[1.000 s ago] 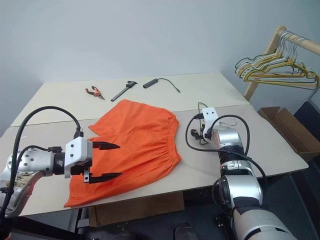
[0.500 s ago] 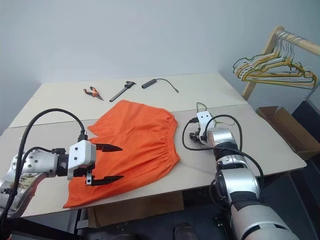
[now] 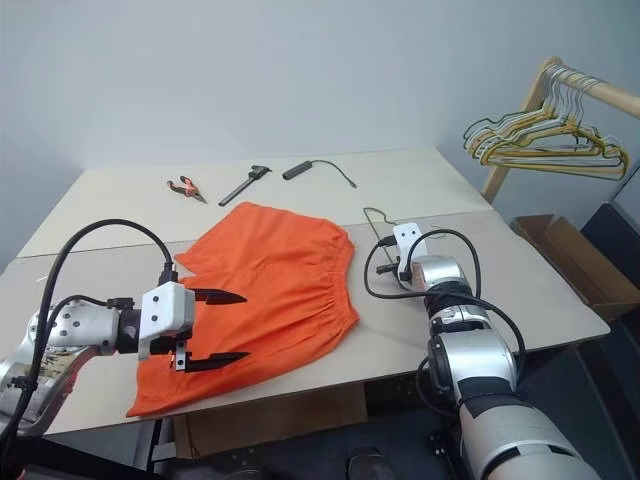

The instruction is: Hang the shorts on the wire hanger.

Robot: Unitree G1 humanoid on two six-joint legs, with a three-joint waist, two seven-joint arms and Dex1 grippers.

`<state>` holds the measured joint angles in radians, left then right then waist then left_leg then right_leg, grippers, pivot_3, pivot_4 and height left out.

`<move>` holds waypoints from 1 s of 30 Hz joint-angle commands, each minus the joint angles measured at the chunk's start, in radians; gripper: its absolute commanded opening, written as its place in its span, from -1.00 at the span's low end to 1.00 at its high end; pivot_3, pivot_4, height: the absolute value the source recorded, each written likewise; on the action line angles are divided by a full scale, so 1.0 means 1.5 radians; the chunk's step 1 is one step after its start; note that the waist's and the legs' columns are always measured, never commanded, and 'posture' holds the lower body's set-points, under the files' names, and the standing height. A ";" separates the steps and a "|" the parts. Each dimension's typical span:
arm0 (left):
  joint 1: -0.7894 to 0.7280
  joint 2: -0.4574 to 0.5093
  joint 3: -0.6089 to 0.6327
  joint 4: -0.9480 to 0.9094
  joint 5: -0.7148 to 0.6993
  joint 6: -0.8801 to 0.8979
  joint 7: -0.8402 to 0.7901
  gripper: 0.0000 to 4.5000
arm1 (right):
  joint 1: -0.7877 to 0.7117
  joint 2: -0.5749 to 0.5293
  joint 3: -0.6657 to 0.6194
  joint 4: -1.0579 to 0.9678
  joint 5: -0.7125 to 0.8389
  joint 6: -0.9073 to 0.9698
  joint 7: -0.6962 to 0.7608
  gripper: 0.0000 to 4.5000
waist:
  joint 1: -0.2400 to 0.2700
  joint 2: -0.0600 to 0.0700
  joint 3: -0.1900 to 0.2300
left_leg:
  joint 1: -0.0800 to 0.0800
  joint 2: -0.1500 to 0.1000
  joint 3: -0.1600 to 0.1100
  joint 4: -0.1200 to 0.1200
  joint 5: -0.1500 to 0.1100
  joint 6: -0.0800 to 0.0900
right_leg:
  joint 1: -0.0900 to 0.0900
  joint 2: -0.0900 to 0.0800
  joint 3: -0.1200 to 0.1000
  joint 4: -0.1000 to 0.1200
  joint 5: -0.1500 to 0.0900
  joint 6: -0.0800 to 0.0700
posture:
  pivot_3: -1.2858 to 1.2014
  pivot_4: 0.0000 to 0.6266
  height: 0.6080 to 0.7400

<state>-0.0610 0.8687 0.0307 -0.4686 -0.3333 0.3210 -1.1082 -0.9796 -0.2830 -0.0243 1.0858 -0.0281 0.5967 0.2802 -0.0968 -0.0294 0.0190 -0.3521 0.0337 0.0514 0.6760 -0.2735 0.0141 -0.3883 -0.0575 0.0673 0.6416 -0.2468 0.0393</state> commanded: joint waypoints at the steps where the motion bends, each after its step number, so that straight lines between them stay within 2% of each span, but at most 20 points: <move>1: -0.019 -0.015 0.006 0.004 -0.002 -0.015 0.023 1.00 | 0.020 -0.007 0.004 0.004 -0.013 -0.022 -0.026 -0.99 | 0.000 0.000 0.000 | 0.000 0.000 0.000 0.000 0.000 0.000 | 0.000 0.000 0.000 0.000 0.000 0.000 | 0.04 -1.00 1.00; 4: -0.051 -0.059 0.018 0.015 -0.026 0.015 0.073 1.00 | 0.026 -0.011 -0.026 -0.061 0.011 -0.048 -0.051 -0.99 | 0.002 0.000 0.000 | 0.000 0.000 0.000 0.000 0.000 0.000 | 0.000 -0.001 0.000 0.000 0.000 0.000 | 0.04 -1.00 1.00; 9: -0.147 -0.175 0.080 0.046 -0.161 0.190 0.213 1.00 | 0.090 -0.006 -0.083 -0.333 0.092 0.012 -0.020 -0.99 | 0.006 0.002 0.001 | -0.005 -0.001 -0.001 0.001 0.000 0.000 | -0.004 -0.001 0.001 0.000 0.001 0.002 | 0.04 -1.00 1.00; 12: -0.195 -0.235 0.122 0.076 -0.251 0.284 0.287 1.00 | 0.162 -0.003 -0.075 -0.534 0.122 0.024 0.011 -0.99 | 0.004 0.002 0.001 | -0.013 -0.001 -0.003 0.001 0.000 0.000 | -0.012 -0.001 0.000 0.001 0.001 0.003 | 0.03 -1.00 1.00; 15: -0.252 -0.302 0.164 0.117 -0.341 0.376 0.388 1.00 | 0.222 0.001 -0.055 -0.683 0.153 0.055 0.040 -0.99 | 0.002 0.002 0.001 | -0.014 0.000 -0.004 0.001 0.000 0.000 | -0.013 -0.001 0.000 0.001 0.001 0.003 | 0.03 -1.00 1.00; 18: -0.316 -0.385 0.209 0.179 -0.409 0.426 0.510 1.00 | 0.301 0.005 -0.008 -0.822 0.144 -0.027 0.068 -0.99 | 0.015 0.002 0.001 | -0.014 -0.001 -0.006 0.002 0.000 0.000 | -0.012 -0.002 -0.001 0.001 0.001 0.003 | 0.03 -1.00 1.00; 23: -0.375 -0.459 0.263 0.216 -0.515 0.427 0.591 1.00 | 0.390 0.017 0.062 -0.912 0.112 -0.190 0.090 -0.99 | 0.018 0.001 0.001 | -0.014 -0.002 -0.005 0.002 0.000 0.000 | -0.012 -0.002 0.000 0.000 0.002 0.004 | 0.02 -1.00 1.00; 30: -0.400 -0.457 0.258 0.227 -0.565 0.419 0.625 1.00 | 0.419 0.021 0.117 -0.928 0.080 -0.287 0.103 -0.99 | 0.018 0.001 0.001 | -0.013 -0.002 -0.004 0.002 0.000 0.000 | -0.011 -0.001 0.001 0.000 0.002 0.004 | 0.01 -1.00 1.00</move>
<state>-0.6322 0.1740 0.4213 -0.1135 -1.1519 0.9644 -0.1696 -0.3418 -0.2480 0.1529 -0.2696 0.0993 0.2149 0.4331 -0.0700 -0.0274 0.0209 -0.3712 0.0298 0.0452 0.6798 -0.2732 0.0136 -0.4047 -0.0589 0.0680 0.6415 -0.2437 0.0450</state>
